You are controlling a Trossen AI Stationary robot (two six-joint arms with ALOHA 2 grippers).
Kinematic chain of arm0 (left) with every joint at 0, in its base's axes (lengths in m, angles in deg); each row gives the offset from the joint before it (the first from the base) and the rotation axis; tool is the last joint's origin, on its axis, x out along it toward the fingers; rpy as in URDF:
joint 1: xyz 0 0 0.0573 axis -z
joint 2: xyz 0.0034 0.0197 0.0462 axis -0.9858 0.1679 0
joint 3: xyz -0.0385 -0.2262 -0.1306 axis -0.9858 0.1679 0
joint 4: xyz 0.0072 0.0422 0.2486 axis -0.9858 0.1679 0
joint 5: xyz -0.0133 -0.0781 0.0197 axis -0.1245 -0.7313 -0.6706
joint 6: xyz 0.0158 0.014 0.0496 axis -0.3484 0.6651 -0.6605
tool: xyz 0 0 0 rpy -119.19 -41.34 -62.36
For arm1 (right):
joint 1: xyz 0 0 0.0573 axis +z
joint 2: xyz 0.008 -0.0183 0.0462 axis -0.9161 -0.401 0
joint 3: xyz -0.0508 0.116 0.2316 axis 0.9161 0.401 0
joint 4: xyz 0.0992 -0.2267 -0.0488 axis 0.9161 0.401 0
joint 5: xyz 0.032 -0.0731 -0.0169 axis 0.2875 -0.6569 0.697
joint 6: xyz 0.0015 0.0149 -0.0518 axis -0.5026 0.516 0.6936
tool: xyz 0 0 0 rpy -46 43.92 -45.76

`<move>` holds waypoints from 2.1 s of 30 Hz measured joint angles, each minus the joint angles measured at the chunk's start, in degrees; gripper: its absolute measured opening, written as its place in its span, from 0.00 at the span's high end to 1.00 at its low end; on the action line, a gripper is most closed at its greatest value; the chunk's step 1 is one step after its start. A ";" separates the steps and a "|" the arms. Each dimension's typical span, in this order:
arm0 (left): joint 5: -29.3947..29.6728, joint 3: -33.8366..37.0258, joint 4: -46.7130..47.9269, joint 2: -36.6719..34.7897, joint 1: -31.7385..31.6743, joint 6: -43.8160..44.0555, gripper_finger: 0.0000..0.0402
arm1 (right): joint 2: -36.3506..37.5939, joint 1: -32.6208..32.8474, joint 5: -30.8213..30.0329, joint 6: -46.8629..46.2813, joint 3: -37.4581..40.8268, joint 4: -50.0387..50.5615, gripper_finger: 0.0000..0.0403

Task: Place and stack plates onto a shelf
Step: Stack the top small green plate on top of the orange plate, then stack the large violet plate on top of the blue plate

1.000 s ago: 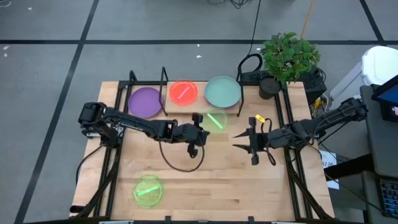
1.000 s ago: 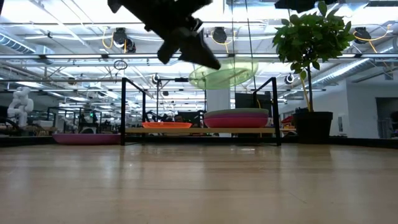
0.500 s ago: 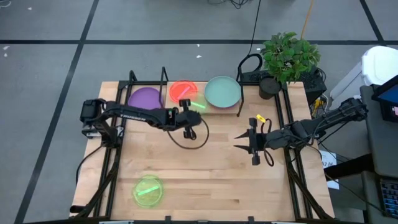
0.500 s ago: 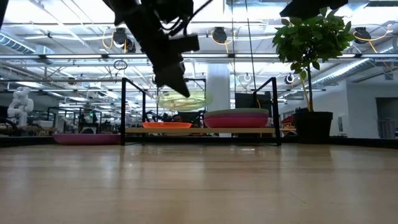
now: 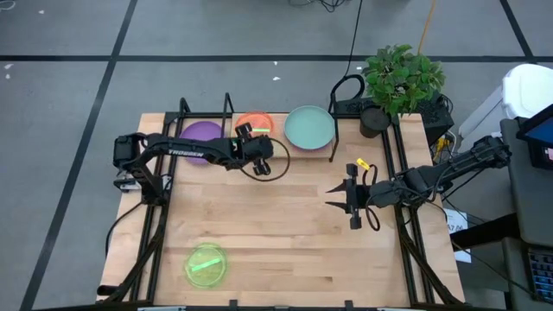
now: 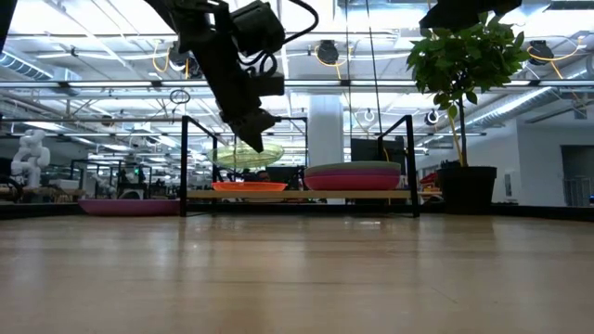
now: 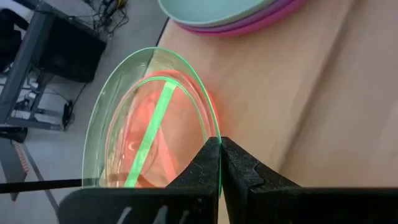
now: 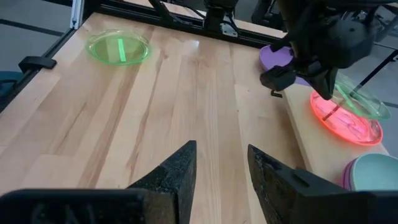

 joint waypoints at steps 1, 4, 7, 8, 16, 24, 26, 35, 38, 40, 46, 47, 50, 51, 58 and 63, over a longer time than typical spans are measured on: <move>-0.02 0.00 -0.05 0.00 -0.36 0.32 0.99 | 0.00 0.00 0.00 0.00 0.00 0.00 0.69; -0.12 0.32 -0.85 -0.01 -1.31 0.93 0.99 | 0.00 0.00 0.00 -0.32 0.00 -0.02 0.69; -0.21 2.45 -4.34 -0.04 -1.50 0.17 0.99 | 0.00 0.00 0.02 -0.78 0.00 -0.10 0.69; -0.27 3.21 -5.57 -0.04 -1.44 -0.50 0.99 | 0.00 0.00 0.02 -0.92 0.00 -0.18 0.69; -0.45 7.43 -13.10 -0.04 -1.81 -4.88 0.99 | 0.00 0.00 0.04 -0.08 0.00 -1.36 0.69; -3.15 10.65 -17.55 -0.04 -3.45 -5.83 0.99 | 0.00 0.00 0.04 0.07 0.00 -1.36 0.69; -3.19 11.17 -18.02 -0.04 -3.66 -6.11 0.99 | 0.00 0.00 0.04 0.07 0.00 -1.36 0.69; -2.03 12.31 -22.53 -0.04 -3.61 -6.59 0.93 | 0.00 0.01 0.04 0.08 0.00 -1.33 0.69; -1.37 12.31 -22.56 -0.04 -3.59 -6.18 0.81 | 0.00 0.01 0.05 0.12 0.00 -1.33 0.69; -1.18 12.31 -22.78 -0.04 -3.56 -5.59 0.73 | 0.00 0.00 0.05 0.22 0.00 -1.33 0.69; -1.09 12.31 -23.62 -0.05 -0.81 -4.08 0.56 | 0.00 0.00 0.07 1.49 0.00 -1.31 0.69; -1.09 12.31 -23.30 -0.52 -0.02 -4.26 0.55 | 0.00 0.00 0.07 1.71 0.00 -1.31 0.69; -0.66 12.26 -21.98 -2.85 2.74 -3.30 0.54 | 0.00 0.00 0.07 2.44 0.00 -1.32 0.69; -0.66 12.24 -20.55 -3.96 3.75 -2.10 0.54 | -0.02 0.00 0.06 2.69 0.00 -1.31 0.69; -2.37 12.24 -7.13 -13.71 13.53 5.42 0.54 | -0.02 -0.02 0.04 3.69 0.00 -1.35 0.69; -4.70 12.24 4.75 -18.81 20.21 9.14 0.54 | -0.02 -0.02 0.02 3.24 0.00 -1.79 0.69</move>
